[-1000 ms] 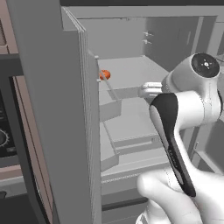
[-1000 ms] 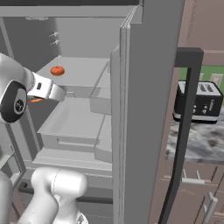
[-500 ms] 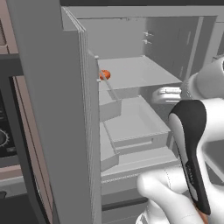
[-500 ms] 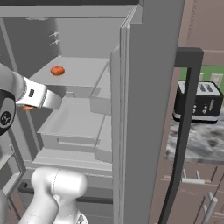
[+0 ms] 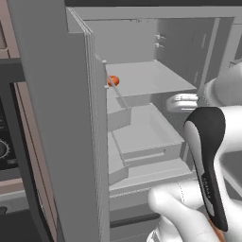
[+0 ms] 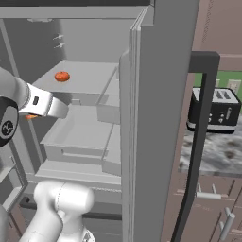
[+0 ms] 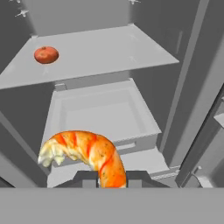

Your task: Open the fridge, remove the banana, squash, and shrimp, and place them on any counter.

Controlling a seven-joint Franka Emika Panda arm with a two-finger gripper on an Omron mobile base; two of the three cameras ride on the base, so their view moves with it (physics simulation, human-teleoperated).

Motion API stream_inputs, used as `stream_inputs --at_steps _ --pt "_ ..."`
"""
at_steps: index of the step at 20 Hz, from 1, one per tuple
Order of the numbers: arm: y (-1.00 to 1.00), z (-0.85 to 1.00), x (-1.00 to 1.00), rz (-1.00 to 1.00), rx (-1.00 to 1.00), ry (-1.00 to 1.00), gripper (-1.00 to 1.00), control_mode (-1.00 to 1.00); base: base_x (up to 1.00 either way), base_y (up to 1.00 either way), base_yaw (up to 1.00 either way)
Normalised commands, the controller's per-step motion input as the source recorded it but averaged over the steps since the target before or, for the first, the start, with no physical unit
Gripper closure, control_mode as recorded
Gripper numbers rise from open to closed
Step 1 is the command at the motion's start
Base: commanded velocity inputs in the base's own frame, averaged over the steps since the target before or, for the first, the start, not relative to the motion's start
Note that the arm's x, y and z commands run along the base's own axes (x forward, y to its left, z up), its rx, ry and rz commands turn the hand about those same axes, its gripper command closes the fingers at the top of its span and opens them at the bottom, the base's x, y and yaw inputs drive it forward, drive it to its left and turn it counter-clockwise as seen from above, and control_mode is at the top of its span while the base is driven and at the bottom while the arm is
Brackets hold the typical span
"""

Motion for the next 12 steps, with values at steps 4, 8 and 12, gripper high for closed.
stream_inputs --at_steps 4,8,12 --pt "0.00 0.00 0.00 0.00 0.00 0.00 1.00 1.00 -0.27 0.00 0.00" --pt "0.00 0.00 0.00 0.00 0.00 0.00 1.00 1.00 -0.70 0.00 0.00" --pt "0.00 0.00 0.00 0.00 0.00 0.00 1.00 1.00 -0.77 -0.02 0.00"
